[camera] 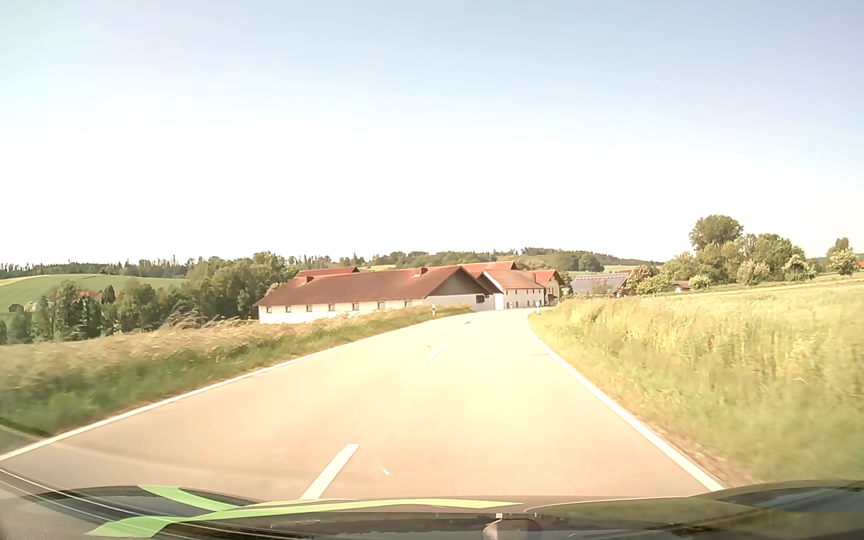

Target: Follow the waypoints while adhering to traffic rules and regulations

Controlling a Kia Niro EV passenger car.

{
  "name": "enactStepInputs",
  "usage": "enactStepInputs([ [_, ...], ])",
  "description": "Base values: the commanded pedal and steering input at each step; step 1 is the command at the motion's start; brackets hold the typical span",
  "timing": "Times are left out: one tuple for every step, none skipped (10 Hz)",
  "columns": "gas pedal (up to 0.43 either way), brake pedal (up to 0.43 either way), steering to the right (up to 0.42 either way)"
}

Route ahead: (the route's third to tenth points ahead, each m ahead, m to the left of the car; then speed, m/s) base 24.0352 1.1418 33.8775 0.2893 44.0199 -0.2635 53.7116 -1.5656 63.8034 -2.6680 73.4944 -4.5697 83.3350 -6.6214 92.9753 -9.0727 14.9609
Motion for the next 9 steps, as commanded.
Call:
enactStepInputs([
  [0.0, 0.0, 0.013],
  [0.02, 0.0, 0.011],
  [0.02, 0.0, 0.008],
  [0.02, 0.0, 0.008],
  [0.02, 0.0, 0.008],
  [0.02, 0.0, 0.009],
  [0.02, 0.0, 0.009],
  [0.02, 0.0, 0.012],
  [0.02, 0.0, 0.016],
])
